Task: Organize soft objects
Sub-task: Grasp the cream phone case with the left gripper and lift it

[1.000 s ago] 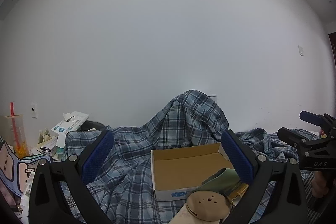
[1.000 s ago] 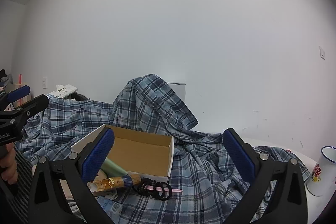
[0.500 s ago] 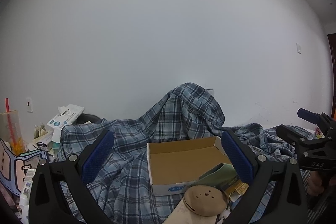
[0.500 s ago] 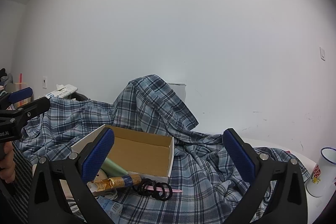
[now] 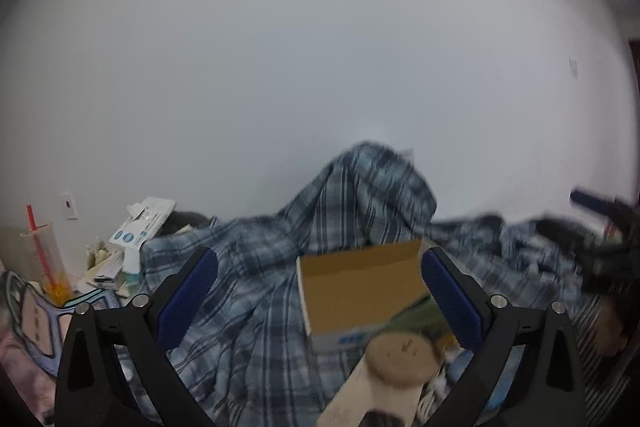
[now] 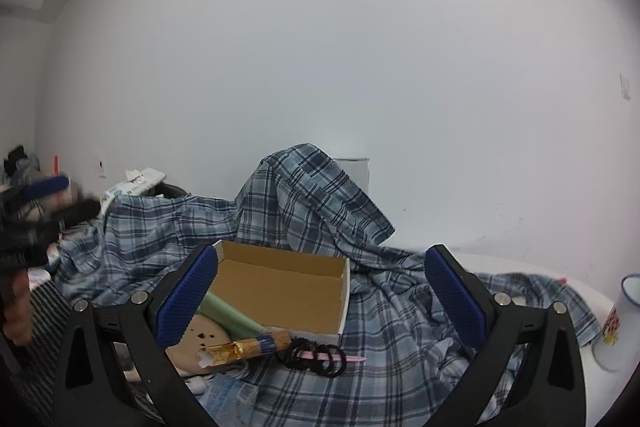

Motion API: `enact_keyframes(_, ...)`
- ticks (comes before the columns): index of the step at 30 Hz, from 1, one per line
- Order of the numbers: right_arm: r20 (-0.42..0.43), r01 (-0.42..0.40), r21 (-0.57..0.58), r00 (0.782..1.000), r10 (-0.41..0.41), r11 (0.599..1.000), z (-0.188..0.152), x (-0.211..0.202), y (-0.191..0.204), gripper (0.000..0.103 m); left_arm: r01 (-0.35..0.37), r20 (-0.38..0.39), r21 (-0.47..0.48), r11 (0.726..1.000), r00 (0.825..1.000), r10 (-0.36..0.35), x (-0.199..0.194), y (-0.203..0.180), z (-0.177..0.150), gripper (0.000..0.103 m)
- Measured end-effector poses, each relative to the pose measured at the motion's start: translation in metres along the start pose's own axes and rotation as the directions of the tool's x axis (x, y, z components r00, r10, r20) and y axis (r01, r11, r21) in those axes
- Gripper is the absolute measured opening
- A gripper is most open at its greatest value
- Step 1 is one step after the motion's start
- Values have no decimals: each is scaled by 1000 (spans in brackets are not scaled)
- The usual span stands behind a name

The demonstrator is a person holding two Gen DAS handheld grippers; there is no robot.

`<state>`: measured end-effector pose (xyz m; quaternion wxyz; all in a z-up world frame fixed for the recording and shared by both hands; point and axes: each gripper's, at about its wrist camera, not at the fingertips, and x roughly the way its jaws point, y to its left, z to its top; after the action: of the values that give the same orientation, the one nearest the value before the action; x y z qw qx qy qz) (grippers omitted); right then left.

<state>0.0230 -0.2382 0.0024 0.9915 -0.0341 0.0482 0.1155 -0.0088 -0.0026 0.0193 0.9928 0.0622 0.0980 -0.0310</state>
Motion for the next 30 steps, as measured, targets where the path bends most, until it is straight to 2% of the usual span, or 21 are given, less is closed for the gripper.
enact_keyframes(4,-14,14,41,1000,-13,999,5,-2,-7,103,58,-107,66,996,993,-51,4,-7,-11,103)
enact_keyframes(6,-24,20,44,1000,-19,999,5,-1,-9,103,135,-199,80,988,973,-117,14,-9,-16,102)
enact_keyframes(8,-48,12,50,999,-9,999,5,1,-11,103,230,-329,89,969,925,-190,30,-12,-22,96)
enact_keyframes(9,-62,10,50,998,-7,999,4,3,-11,103,272,-393,98,957,894,-214,39,-14,-26,94)
enact_keyframes(10,-77,0,54,997,4,999,4,4,-11,103,294,-435,118,949,874,-216,44,-18,-29,94)
enact_keyframes(12,-112,-5,53,994,11,999,2,8,-10,103,312,-484,175,934,853,-194,52,-28,-37,94)
enact_keyframes(15,-144,-24,47,989,30,999,-1,14,-8,103,346,-567,226,911,807,-165,67,-41,-49,90)
enact_keyframes(17,-160,-22,39,987,28,999,-4,16,-7,103,320,-598,270,908,795,-102,74,-49,-56,88)
enact_keyframes(19,-171,-22,37,985,28,999,-6,18,-7,103,354,-636,248,901,761,-124,81,-54,-61,87)
enact_keyframes(21,-179,-24,38,983,30,999,-8,20,-7,103,364,-673,198,910,726,-144,91,-53,-63,87)
enact_keyframes(23,-183,-27,38,982,33,999,-8,19,-7,103,374,-693,156,914,701,-168,101,-51,-64,87)
enact_keyframes(25,-181,-25,36,983,31,999,-8,18,-7,103,397,-716,152,905,676,-176,108,-53,-66,87)
enact_keyframes(27,-180,-24,37,983,30,999,-7,18,-7,103,421,-745,133,897,639,-189,114,-56,-72,87)
enact_keyframes(28,-181,-24,38,983,31,999,-7,18,-8,103,423,-752,129,897,632,-190,118,-57,-73,87)
enact_keyframes(30,-183,-25,37,983,31,999,-7,18,-8,103,414,-754,135,900,632,-178,124,-59,-76,87)
